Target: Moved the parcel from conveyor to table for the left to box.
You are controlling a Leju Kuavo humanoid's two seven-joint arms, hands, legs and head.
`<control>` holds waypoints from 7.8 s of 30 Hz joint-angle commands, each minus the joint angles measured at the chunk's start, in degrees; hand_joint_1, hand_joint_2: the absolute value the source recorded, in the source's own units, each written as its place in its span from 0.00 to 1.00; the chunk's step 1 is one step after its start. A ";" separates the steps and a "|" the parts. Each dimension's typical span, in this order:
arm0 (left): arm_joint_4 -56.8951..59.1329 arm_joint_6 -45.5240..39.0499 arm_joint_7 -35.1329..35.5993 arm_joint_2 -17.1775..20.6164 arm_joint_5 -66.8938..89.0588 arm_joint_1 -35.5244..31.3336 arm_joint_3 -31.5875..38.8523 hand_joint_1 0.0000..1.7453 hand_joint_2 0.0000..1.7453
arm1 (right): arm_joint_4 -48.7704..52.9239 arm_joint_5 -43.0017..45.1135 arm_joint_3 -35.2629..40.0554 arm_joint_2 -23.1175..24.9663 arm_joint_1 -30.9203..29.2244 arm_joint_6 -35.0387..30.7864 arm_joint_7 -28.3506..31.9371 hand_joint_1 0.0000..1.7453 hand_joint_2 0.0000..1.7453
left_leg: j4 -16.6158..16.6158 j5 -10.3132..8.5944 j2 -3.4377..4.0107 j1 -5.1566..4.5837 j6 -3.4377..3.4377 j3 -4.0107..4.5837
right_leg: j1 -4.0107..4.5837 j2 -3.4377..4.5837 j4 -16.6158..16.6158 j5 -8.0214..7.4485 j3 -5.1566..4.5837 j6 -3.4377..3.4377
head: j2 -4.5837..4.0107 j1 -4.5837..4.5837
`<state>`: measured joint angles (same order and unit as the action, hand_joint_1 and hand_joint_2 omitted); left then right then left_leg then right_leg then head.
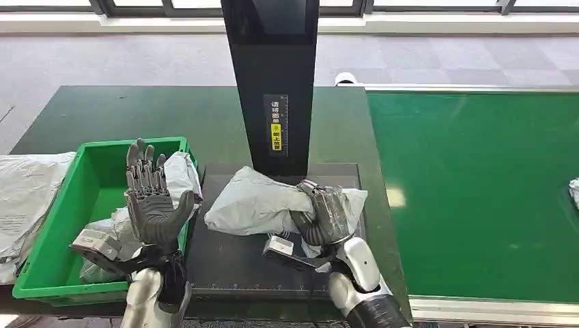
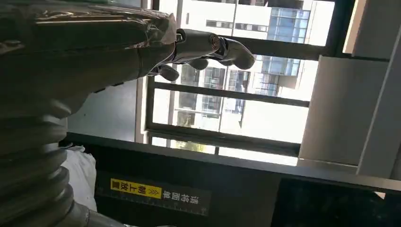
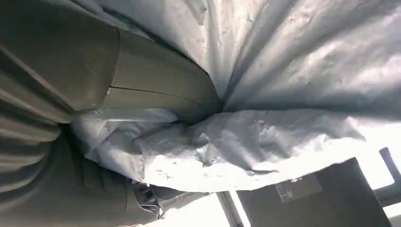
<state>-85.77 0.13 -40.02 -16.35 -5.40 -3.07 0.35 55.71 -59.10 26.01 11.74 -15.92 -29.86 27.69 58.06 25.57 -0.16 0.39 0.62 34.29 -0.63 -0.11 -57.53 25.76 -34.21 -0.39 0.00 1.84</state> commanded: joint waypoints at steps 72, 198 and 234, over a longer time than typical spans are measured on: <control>-0.65 -3.41 0.02 1.54 0.58 1.39 -0.48 0.00 1.00 | -14.39 11.83 0.49 1.18 -6.54 5.52 -0.79 0.00 1.00 | -0.10 -0.02 0.03 -0.03 -0.01 -0.12 | -0.02 0.02 0.07 -0.01 0.09 0.02 | 0.02 0.00; 31.61 3.48 13.79 6.52 56.57 -8.21 -16.20 1.00 1.00 | 28.15 18.93 -21.54 3.33 7.19 -10.14 12.31 0.00 1.00 | -0.09 0.09 0.08 -0.02 0.09 -0.18 | -0.02 0.10 0.08 0.06 0.13 0.01 | 0.02 0.00; -3.85 -40.13 9.32 -2.63 61.73 -5.00 2.13 1.00 1.00 | 30.55 21.93 -23.89 2.99 13.74 -10.14 12.31 0.00 1.00 | 0.00 0.16 0.22 0.05 0.11 -0.10 | 0.05 0.24 0.03 0.07 0.03 0.01 | 0.00 0.00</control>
<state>-77.12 -38.13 -20.06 -14.16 60.30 -8.90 -9.27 87.23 -37.68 5.38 14.78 -2.85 -40.13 39.95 58.06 25.70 -0.01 0.39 0.75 34.23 -0.63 0.09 -57.54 25.83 -34.24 -0.39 0.00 1.84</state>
